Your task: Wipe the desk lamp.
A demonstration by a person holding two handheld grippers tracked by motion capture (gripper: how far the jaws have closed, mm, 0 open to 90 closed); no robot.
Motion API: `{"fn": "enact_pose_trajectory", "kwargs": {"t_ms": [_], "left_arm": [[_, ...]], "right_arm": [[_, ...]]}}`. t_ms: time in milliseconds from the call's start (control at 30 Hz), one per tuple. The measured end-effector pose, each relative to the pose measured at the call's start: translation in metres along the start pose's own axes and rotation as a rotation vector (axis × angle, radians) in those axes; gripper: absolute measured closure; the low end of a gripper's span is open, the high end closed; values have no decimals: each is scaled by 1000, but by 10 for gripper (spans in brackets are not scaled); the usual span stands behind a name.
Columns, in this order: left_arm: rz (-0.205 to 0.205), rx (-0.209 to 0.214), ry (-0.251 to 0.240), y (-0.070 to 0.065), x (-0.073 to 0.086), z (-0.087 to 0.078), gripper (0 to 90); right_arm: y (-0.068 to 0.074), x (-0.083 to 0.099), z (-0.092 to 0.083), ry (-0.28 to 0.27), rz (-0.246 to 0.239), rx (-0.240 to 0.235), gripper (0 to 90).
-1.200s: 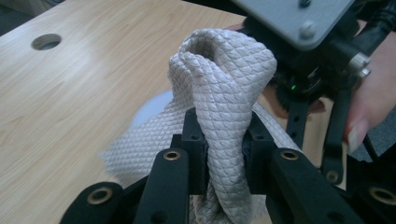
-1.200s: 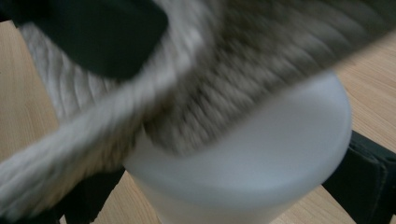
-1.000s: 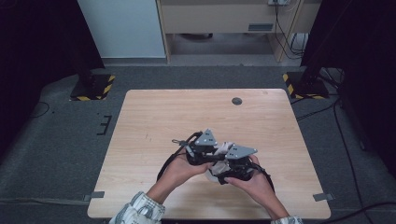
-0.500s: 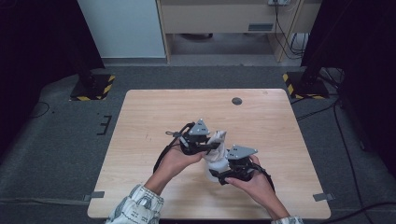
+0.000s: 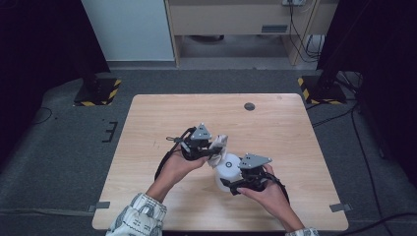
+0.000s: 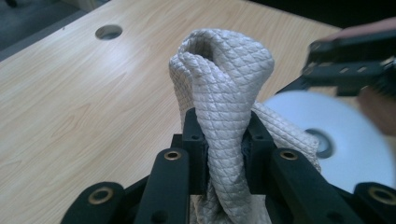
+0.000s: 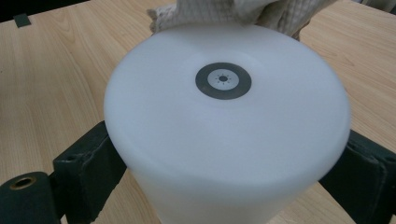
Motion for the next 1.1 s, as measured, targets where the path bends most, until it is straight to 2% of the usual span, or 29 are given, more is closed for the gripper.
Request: {"fn": "enact_pose_trajectory", "kwargs": {"t_ms": [167, 533, 567, 833, 967, 1100], "left_arm": [[-17, 18, 15, 0, 15, 12, 749], [-31, 55, 29, -4, 32, 19, 753], [-50, 63, 30, -4, 36, 23, 753], [-70, 50, 50, -3, 46, 38, 755], [-79, 52, 35, -3, 43, 37, 756], [-67, 50, 10, -3, 30, 28, 756]], "right_arm": [[-2, 1, -2, 10, -5, 5, 90], [-8, 2, -3, 8, 3, 19, 90], [-8, 2, -3, 7, 5, 20, 90], [-9, 2, -3, 5, 6, 21, 90], [-8, 3, -4, 2, 8, 24, 90], [-8, 3, -4, 3, 9, 24, 90]]}}
Point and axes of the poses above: each handheld gripper's, and its own axes: z roughly forward along the jaws, x roughly out of its underside, y roughly to its left, the point moved 6 cm from there along z, roughly forward along the jaws, and after that the axes turned 5 degrees about y, right-handed, at the moved point
